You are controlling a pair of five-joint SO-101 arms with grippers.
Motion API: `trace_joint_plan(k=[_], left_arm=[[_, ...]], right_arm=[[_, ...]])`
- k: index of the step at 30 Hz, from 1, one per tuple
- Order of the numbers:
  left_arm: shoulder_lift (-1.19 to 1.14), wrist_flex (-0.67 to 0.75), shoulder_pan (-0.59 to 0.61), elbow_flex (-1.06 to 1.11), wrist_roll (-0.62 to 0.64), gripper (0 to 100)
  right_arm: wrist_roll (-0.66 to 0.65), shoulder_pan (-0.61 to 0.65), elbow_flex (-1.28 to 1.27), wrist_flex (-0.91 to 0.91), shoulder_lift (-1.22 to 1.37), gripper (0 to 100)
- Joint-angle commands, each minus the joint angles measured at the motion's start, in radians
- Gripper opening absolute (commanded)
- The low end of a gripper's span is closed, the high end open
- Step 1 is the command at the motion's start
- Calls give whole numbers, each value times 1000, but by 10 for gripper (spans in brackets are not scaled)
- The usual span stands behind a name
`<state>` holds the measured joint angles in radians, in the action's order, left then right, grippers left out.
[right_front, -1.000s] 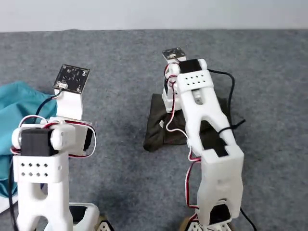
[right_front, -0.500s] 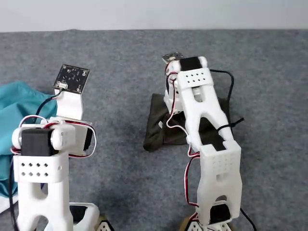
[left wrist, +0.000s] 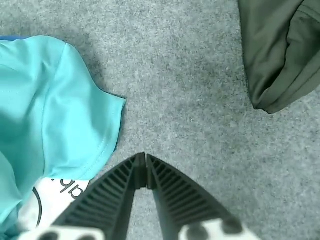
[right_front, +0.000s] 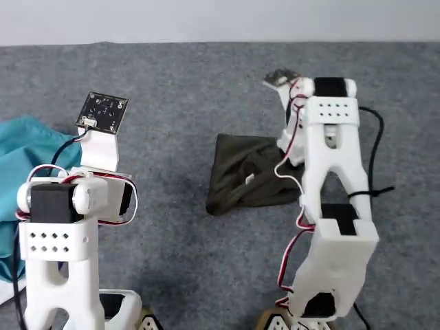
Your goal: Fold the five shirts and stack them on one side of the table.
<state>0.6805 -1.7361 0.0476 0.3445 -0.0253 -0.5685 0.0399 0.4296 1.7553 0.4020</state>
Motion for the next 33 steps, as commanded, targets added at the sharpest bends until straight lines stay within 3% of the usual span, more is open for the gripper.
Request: trace_joint_plan(k=[1,4,8,10,14,19,25,30,33], left_arm=[[23,-15,2,-4,-6,5],[23,-14,-2,-4,-6,5],[21,-14,-2,-4,-6,5],[21,-14,0,-4,-8,5],[21,-14,0,-4,-6,5],[21,-2,-3,-2,-6,5],[21,-2,-2,-2,-6,5],[21,-6,2,-2,-6,5],[21,-6,2,-2,-6,5]], right_arm=[[-64,-18,-95,42,-122,15],[-74,-18,-169,42,-160,49],[-64,-33,-227,44,-223,252],[-34,-47,-236,44,-263,292],[-21,-41,-230,39,-355,235],[6,87,-204,-4,-395,169],[178,205,-155,-186,-249,170],[229,239,-20,-202,-41,180],[272,239,107,-183,74,248]])
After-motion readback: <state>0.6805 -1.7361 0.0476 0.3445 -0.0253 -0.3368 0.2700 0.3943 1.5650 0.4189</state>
